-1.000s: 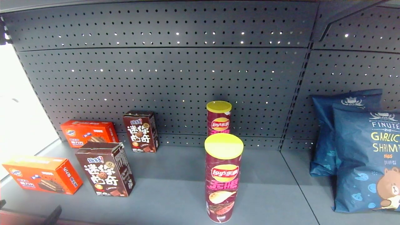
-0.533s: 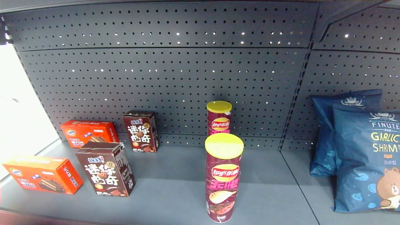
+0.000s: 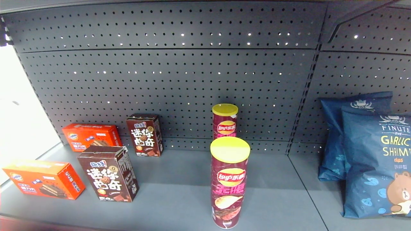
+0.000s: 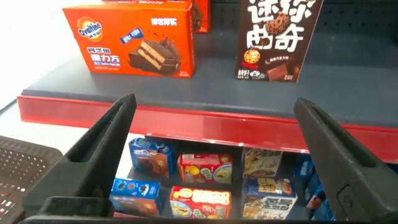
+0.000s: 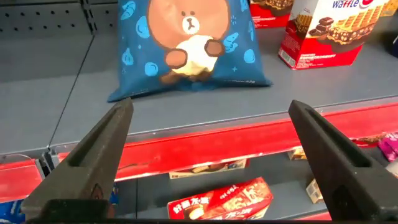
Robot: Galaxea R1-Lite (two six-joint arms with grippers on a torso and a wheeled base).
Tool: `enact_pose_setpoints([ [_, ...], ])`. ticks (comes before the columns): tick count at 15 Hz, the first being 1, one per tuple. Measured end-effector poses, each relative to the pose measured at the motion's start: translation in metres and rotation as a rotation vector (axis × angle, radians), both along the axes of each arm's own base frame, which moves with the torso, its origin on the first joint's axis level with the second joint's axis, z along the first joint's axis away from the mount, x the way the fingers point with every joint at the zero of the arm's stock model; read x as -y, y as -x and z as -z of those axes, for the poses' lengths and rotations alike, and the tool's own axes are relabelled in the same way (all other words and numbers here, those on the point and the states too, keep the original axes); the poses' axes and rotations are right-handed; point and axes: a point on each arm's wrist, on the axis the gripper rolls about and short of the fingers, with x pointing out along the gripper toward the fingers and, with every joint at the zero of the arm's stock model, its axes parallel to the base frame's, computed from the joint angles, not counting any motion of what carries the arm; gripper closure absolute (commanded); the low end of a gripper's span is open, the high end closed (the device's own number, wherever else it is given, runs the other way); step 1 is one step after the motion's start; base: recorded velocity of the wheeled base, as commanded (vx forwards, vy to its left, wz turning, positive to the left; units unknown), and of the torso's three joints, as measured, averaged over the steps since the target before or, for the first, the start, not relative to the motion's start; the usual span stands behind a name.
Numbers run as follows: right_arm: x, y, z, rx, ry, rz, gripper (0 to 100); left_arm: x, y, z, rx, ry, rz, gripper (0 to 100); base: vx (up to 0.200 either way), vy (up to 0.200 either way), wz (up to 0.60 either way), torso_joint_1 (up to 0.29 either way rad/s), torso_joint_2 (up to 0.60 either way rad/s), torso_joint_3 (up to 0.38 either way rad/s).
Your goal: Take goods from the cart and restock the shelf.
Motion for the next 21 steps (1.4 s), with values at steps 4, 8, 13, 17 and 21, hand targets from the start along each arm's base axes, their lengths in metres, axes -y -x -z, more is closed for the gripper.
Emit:
enact_pose_setpoints([
  [4, 0.0, -0.0001, 0.0006, -0.003, -0.001, -0.001, 0, 0.0001, -0.0006, 0.0009, 0.018, 0.02, -0.003, 0, -0.1, 0.0, 0.0, 0.001, 0.0, -0.001],
  [8, -0.0001, -0.0002, 0.0005, -0.002, -0.001, -0.006, 0, 0.0001, -0.0006, 0.0012, 0.019, 0.019, -0.001, 0, 0.0, 0.0, -0.3, 0.004, 0.0, 0.001],
  [13, -0.0001, -0.0003, 0.0005, -0.003, -0.001, -0.008, 0, 0.0001, -0.0006, 0.001, 0.026, 0.084, -0.004, 0, 0.0, 0.0, 0.0, 0.0, 0.0, 0.0],
  [17, -0.0001, -0.0003, 0.0005, -0.004, -0.002, -0.007, 0, 0.0001, -0.0006, 0.0011, 0.026, 0.088, -0.003, 0, 0.0, 0.0, 0.0, 0.0, 0.0, 0.0],
  [21, -0.0001, -0.0003, 0.0005, -0.004, -0.001, -0.007, 0, 0.0001, -0.0006, 0.0011, 0.025, 0.09, -0.004, 0, 0.0, 0.0, 0.0, 0.0, 0.0, 0.0],
])
